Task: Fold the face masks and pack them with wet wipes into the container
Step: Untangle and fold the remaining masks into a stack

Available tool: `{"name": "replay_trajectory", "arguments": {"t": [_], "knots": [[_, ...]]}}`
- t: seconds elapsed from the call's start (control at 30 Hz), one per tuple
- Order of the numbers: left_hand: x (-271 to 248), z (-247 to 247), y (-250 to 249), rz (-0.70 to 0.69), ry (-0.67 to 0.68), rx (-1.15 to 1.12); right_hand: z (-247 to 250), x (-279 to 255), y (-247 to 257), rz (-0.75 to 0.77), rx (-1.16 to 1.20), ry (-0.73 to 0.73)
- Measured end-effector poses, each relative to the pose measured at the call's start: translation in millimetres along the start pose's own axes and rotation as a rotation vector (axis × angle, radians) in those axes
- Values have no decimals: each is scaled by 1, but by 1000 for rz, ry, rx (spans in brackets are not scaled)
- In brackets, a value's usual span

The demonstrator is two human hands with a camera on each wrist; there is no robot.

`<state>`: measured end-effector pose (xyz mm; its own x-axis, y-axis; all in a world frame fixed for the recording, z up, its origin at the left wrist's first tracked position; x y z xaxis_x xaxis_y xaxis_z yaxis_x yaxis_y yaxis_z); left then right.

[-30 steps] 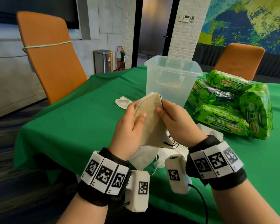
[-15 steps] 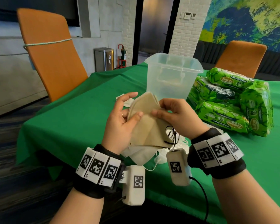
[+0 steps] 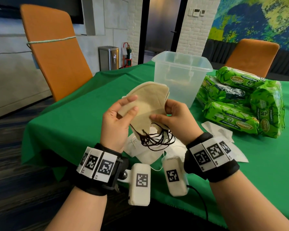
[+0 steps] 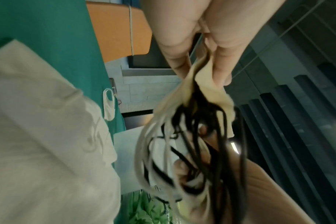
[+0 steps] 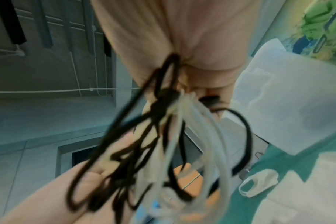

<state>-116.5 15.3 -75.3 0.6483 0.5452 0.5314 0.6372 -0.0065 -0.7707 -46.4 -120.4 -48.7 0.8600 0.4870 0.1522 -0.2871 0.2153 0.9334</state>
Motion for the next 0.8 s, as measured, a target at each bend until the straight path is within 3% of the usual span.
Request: {"name": "replay_trajectory", "arguments": {"t": [0.13,0.37,0.5,0.57,0.63,0.7,0.8], "knots": [[-3,-2,-1,12,80,57,-10,-2,3,-26,108,43],[6,23,1,17,-16,196,-15,-1,2,-71,-67,215],[13,35,-7,-52,-59,304,0,10,3,-82,-61,116],[16,40,-11,-64,-71,340,10,22,-3,-118,-202,12],[18,43,-13,-67,-67,356,12,33,-8,-163,-533,-13],[18,44,-13,-58,-52,375,4,39,-18,-251,-846,72],[15,43,-13,-36,-29,399,-11,42,-36,-397,-1038,221]]}}
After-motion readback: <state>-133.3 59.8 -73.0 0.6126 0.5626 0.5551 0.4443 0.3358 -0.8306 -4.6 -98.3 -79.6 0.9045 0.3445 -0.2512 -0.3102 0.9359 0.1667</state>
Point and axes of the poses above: each hand's wrist, its own x-axis towards the middle knuckle, its own z-axis out of the back of the hand, y = z × x, the point moved 6 cm from there along x, towards the middle knuckle, and after that the axes turned 9 degrees about -z, right-handed, at the moved point
